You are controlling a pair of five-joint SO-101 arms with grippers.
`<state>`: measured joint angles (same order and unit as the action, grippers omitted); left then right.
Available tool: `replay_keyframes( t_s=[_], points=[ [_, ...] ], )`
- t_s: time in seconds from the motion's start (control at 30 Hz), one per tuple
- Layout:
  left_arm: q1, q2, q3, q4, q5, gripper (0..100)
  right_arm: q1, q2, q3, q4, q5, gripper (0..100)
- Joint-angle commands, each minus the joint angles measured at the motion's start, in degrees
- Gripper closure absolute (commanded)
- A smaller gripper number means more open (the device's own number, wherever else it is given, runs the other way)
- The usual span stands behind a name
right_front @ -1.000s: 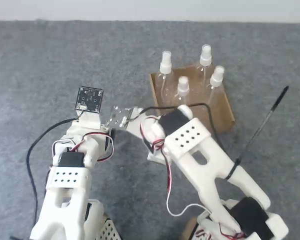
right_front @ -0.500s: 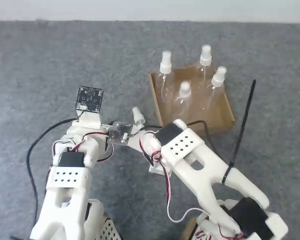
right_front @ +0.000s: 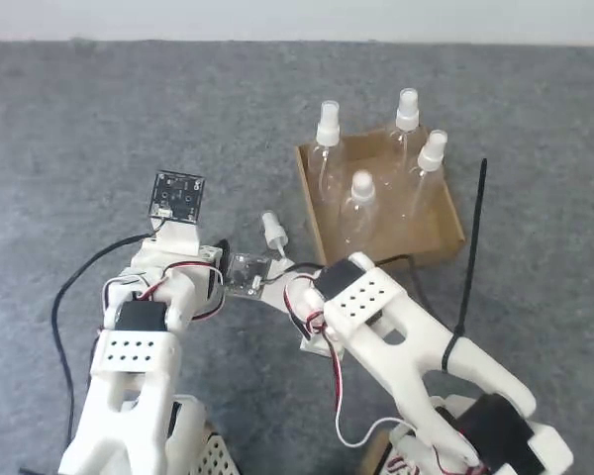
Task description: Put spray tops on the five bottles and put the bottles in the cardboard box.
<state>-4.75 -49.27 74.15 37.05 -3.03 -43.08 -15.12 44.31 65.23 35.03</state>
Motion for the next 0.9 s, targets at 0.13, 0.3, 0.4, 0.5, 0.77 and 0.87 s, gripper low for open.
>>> replay_keyframes(
  t_s=[0.13,0.3,0.4,0.5,0.77,0.87],
  points=[
    [0.2,-0.1,-0.5,-1.3,-0.4,83,-0.3,-3.1,3.4,-0.1,-3.1,79.6],
    [0.2,-0.1,-0.5,-1.3,-0.4,83,-0.3,-3.1,3.4,0.7,-7.4,84.6],
    [0.2,-0.1,-0.5,-1.3,-0.4,83,-0.2,-3.2,3.5,2.4,-8.4,88.6],
    [0.2,-0.1,-0.4,-1.3,-0.4,83,0.3,-3.2,3.5,4.0,-8.6,92.0],
    [0.2,0.3,-0.6,-1.1,-0.4,82,19.8,-11.9,4.3,7.4,-8.2,98.2],
    [0.2,0.0,-0.7,-1.0,-0.4,82,30.2,-18.9,4.3,11.3,-6.1,98.3]
  ],
)
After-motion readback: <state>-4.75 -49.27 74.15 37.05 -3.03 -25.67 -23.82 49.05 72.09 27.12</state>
